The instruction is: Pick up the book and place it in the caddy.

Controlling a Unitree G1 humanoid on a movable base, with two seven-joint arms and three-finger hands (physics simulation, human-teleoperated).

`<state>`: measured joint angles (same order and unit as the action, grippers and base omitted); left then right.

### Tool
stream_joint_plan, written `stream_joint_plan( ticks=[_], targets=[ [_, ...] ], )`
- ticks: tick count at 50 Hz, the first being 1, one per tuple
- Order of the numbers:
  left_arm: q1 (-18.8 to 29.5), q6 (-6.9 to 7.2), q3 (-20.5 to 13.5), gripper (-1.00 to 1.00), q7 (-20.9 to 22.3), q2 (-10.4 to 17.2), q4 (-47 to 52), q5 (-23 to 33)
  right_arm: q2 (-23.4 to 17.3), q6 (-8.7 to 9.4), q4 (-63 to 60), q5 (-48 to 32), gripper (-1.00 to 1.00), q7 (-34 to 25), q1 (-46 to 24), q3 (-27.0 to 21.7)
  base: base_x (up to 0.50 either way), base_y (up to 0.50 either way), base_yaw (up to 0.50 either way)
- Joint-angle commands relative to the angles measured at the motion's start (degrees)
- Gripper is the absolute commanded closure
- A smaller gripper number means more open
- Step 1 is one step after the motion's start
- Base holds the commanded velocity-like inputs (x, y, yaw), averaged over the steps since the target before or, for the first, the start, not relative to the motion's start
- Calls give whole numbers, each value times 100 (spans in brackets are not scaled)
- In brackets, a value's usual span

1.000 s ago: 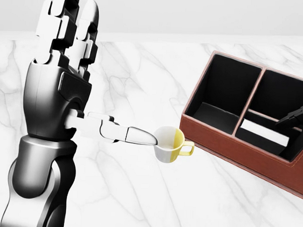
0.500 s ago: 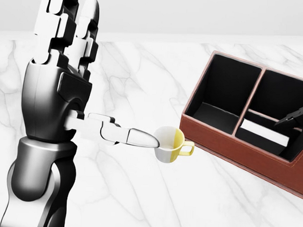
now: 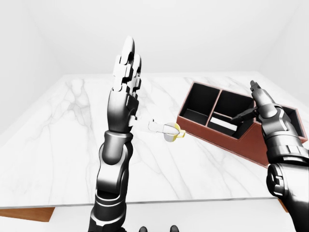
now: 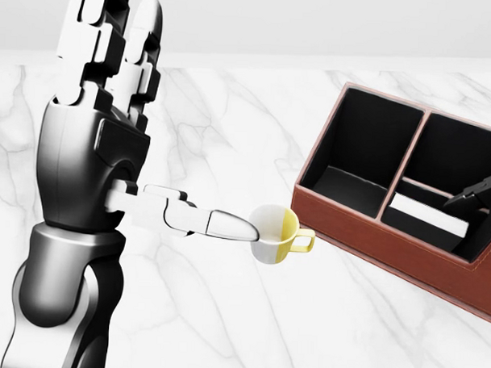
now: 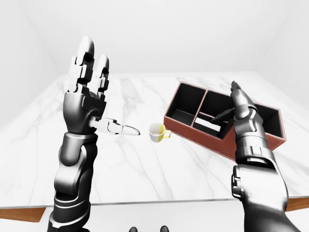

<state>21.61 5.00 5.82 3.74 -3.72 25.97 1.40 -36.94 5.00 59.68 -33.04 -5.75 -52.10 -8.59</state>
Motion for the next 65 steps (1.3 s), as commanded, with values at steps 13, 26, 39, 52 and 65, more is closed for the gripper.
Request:
stream_joint_plan(
  ticks=[13, 26, 39, 52, 65],
  targets=[
    [24, 0, 5, -100, -6, -6, 80, 4, 28, 0, 35, 6, -100, 21, -19, 25, 0, 0, 0],
    [-20, 0, -9, -100, 9, 4, 1, -24, 54, 0, 20, 9, -100, 22, -18, 39, 0, 0, 0],
    [16, 0, 38, -100, -28, -20, 189, 14, 93, 0, -542, -247, -100, -171, 78, 115, 0, 0, 0],
    [-25, 0, 41, -100, -11, -20, 215, 4, 345, 0, -2911, -845, -100, -1117, 888, -126, 0, 0, 0],
    [-21, 0, 31, -100, -4, -16, 147, 2, 686, 0, -4909, -1300, -100, -1833, 1804, -312, 0, 0, 0]
  ],
)
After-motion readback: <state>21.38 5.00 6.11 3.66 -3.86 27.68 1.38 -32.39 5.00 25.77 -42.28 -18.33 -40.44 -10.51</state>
